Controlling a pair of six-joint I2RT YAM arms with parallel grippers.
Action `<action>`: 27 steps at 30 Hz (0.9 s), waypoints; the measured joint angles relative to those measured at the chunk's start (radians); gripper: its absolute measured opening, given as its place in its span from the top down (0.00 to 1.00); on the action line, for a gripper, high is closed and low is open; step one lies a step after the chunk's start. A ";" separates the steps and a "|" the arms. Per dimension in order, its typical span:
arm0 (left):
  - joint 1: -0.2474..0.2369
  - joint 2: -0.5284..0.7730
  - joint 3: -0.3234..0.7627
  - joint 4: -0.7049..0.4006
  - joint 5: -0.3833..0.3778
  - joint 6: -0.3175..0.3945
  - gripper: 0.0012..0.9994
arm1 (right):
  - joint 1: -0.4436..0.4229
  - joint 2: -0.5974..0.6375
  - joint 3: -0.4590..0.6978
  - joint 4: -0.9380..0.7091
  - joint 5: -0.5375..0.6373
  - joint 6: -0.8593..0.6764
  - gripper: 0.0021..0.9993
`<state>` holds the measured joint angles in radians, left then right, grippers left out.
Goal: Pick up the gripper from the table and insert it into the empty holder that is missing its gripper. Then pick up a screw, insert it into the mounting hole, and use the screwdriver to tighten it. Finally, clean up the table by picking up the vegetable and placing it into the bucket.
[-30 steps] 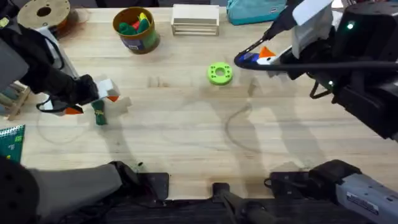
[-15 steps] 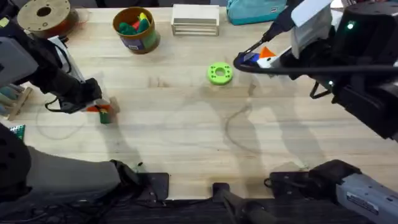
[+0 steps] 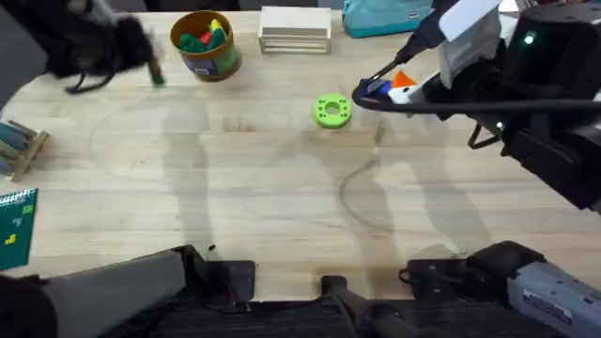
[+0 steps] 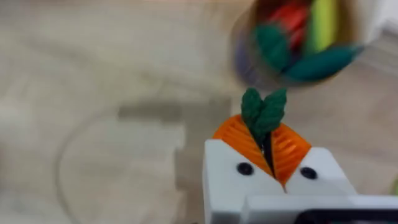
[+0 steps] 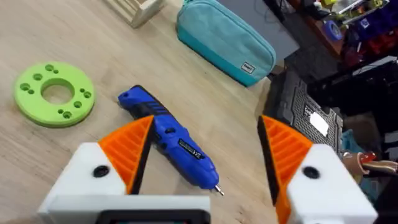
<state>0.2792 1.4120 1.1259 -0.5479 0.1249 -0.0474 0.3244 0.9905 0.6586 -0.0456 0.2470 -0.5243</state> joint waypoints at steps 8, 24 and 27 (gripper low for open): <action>-0.131 0.046 0.002 0.334 0.051 -0.106 0.98 | 0.000 0.000 0.000 0.000 0.000 0.000 0.04; -0.137 0.304 0.002 0.628 0.064 -0.299 0.70 | 0.000 0.000 0.000 0.000 0.000 0.000 0.05; -0.137 0.302 0.002 0.634 0.064 -0.309 0.53 | 0.000 0.000 0.000 0.000 0.000 0.000 0.05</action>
<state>0.1417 1.7138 1.1282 0.0860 0.1890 -0.3564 0.3244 0.9905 0.6586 -0.0456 0.2470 -0.5247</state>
